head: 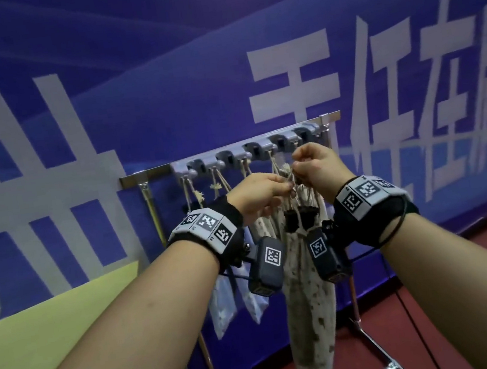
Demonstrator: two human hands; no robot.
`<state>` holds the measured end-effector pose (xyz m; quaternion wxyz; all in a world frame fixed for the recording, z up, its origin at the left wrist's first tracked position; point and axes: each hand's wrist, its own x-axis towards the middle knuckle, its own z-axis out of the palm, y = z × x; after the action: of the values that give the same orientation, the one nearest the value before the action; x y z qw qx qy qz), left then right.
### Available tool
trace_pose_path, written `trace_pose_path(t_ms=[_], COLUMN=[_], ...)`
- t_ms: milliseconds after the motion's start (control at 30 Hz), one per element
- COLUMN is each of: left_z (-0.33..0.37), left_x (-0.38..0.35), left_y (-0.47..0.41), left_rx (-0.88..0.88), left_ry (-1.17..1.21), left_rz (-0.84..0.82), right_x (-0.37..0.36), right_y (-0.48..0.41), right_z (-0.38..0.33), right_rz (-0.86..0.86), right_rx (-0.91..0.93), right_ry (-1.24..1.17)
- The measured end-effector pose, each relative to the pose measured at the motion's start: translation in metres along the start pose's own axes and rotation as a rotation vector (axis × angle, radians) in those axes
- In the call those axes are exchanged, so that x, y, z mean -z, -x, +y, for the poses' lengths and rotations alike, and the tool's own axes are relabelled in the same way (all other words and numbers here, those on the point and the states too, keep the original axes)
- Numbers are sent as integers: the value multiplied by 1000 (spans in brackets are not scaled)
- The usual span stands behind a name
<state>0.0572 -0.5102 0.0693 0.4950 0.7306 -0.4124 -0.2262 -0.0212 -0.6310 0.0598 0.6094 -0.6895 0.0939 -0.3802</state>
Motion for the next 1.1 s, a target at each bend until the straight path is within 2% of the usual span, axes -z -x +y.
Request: trace_pose_path(t_ms=[167, 267, 433, 533, 633, 733, 867, 1000, 1100], left_z=[-3, -5, -4, 2, 7, 9, 13, 20, 21], left_x=[-17, -30, -52, -61, -69, -76, -81, -78, -71], left_y=[-29, -50, -89, -112, -132, -152, -176, -201, -222], left_rx=[74, 104, 148, 140, 111, 111, 67, -71, -185], left_ry=[60, 77, 267, 404, 411, 376, 276, -73, -333], left_rz=[-98, -94, -69, -44, -31, -17, 2, 136, 271], right_x=[27, 43, 74, 96, 110, 116, 118, 121, 117], right_y=[-13, -21, -31, -39, -48, -61, -86, -117, -139], right_z=[26, 45, 69, 85, 91, 92, 97, 100, 105], right_rz=[6, 41, 47, 56, 66, 53, 117, 313, 392], right_rx=[-31, -76, -128, -156, -144, -107, -39, 10, 3], right_ry=[33, -44, -110, -64, -20, 15, 219, 347, 396])
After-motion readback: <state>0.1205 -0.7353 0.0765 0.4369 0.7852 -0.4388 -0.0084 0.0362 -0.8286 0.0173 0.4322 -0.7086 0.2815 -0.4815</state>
